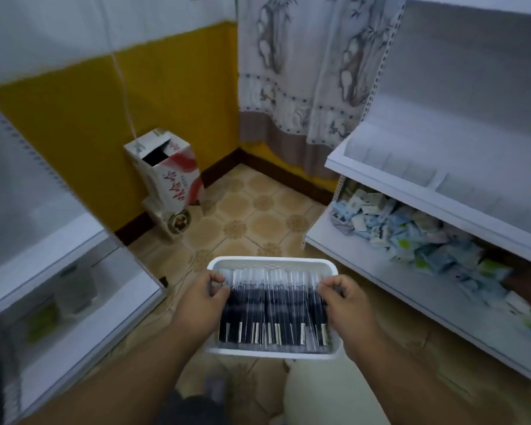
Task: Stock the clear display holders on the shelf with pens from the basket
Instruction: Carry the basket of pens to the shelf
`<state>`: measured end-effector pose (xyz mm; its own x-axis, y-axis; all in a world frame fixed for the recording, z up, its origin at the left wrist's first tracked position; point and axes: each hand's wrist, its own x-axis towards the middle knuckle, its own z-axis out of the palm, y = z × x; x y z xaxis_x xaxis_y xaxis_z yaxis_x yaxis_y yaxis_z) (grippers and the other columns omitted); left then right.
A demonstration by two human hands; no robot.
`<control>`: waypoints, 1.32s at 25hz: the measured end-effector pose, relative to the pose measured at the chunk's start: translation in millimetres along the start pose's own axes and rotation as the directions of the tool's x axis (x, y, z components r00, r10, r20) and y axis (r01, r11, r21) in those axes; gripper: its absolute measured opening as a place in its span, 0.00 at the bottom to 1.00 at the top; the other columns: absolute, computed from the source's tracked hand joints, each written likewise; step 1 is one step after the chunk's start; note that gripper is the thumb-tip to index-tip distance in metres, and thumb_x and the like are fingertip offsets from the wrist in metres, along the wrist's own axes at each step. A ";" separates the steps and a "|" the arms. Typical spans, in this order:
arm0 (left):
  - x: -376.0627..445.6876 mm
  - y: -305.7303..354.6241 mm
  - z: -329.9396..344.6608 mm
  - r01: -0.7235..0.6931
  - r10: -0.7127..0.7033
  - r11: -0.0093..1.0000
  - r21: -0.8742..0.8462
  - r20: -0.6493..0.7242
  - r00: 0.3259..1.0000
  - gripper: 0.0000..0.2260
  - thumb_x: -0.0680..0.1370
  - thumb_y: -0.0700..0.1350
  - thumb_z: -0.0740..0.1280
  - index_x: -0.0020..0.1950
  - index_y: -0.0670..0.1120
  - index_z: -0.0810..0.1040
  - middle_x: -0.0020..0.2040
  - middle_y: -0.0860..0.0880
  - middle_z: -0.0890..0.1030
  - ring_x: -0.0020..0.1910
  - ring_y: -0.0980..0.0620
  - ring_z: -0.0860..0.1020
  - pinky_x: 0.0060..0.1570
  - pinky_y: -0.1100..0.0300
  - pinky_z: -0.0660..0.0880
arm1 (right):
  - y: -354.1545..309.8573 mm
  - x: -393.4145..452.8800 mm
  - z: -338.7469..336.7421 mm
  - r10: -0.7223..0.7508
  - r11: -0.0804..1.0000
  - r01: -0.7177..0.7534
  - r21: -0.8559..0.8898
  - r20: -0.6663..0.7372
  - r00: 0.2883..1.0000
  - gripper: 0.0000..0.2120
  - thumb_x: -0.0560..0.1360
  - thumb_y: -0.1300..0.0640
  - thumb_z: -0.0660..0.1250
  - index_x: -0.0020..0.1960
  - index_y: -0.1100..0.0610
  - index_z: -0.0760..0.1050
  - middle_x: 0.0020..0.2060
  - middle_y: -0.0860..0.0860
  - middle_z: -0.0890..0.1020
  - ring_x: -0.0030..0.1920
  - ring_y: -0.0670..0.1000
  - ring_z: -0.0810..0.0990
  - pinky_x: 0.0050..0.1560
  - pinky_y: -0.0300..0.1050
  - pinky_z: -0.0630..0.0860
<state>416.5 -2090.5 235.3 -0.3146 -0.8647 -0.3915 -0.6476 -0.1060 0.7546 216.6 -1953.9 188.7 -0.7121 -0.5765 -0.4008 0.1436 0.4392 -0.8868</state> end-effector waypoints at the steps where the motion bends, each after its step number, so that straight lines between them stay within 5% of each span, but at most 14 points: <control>1: 27.3 7.0 3.2 -0.019 0.018 1.000 0.020 0.036 0.999 0.01 0.81 0.46 0.63 0.50 0.52 0.72 0.43 0.45 0.81 0.37 0.48 0.77 0.39 0.56 0.74 | -2.7 15.5 3.9 0.011 1.000 -0.010 0.016 -0.035 0.999 0.04 0.75 0.52 0.69 0.42 0.48 0.77 0.37 0.50 0.78 0.35 0.50 0.73 0.38 0.46 0.71; 5: 142.5 27.2 7.7 -0.110 0.099 0.993 0.038 0.211 0.972 0.02 0.81 0.44 0.64 0.49 0.50 0.73 0.41 0.50 0.78 0.35 0.54 0.73 0.35 0.64 0.70 | -19.0 81.3 30.2 0.051 0.998 -0.044 0.044 -0.182 0.982 0.04 0.75 0.52 0.69 0.42 0.48 0.77 0.33 0.49 0.76 0.32 0.50 0.71 0.36 0.45 0.68; 12: 303.6 72.0 -36.5 -0.191 0.116 0.967 0.166 0.379 0.918 0.03 0.79 0.47 0.64 0.49 0.55 0.71 0.44 0.41 0.80 0.44 0.41 0.80 0.45 0.49 0.76 | -90.7 179.1 100.9 0.157 0.987 -0.157 0.016 -0.226 0.961 0.05 0.78 0.54 0.68 0.43 0.53 0.76 0.32 0.56 0.72 0.29 0.52 0.68 0.32 0.46 0.68; 17: 363.4 81.2 -40.4 -0.119 0.065 0.984 0.131 0.358 0.931 0.05 0.80 0.45 0.64 0.49 0.55 0.71 0.40 0.43 0.79 0.36 0.47 0.77 0.44 0.48 0.76 | -123.1 232.9 122.8 0.159 0.986 -0.165 -0.023 -0.169 0.973 0.04 0.78 0.57 0.67 0.46 0.57 0.74 0.35 0.55 0.73 0.33 0.53 0.72 0.33 0.45 0.71; 24: 402.9 94.9 -2.5 0.051 -0.054 0.999 0.019 0.280 0.958 0.04 0.80 0.45 0.64 0.49 0.55 0.71 0.44 0.43 0.80 0.40 0.44 0.81 0.45 0.45 0.78 | -135.1 325.5 106.2 0.164 0.975 -0.168 -0.146 -0.038 0.986 0.04 0.77 0.57 0.68 0.45 0.56 0.75 0.34 0.54 0.77 0.33 0.52 0.75 0.36 0.47 0.73; 33: 453.7 114.6 120.2 0.329 -0.325 0.935 -0.131 0.056 0.944 0.05 0.80 0.44 0.64 0.51 0.55 0.72 0.47 0.48 0.80 0.43 0.48 0.80 0.49 0.49 0.78 | -105.5 494.3 67.8 0.193 0.890 -0.063 -0.451 0.249 0.949 0.07 0.77 0.59 0.68 0.46 0.62 0.74 0.38 0.59 0.75 0.37 0.52 0.73 0.38 0.42 0.70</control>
<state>116.2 -2436.0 80.8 -0.1253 -0.7546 -0.6441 -0.6186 -0.4481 0.6453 -104.0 -2331.9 68.6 -0.4766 -0.6339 -0.6091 -0.1370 0.7379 -0.6608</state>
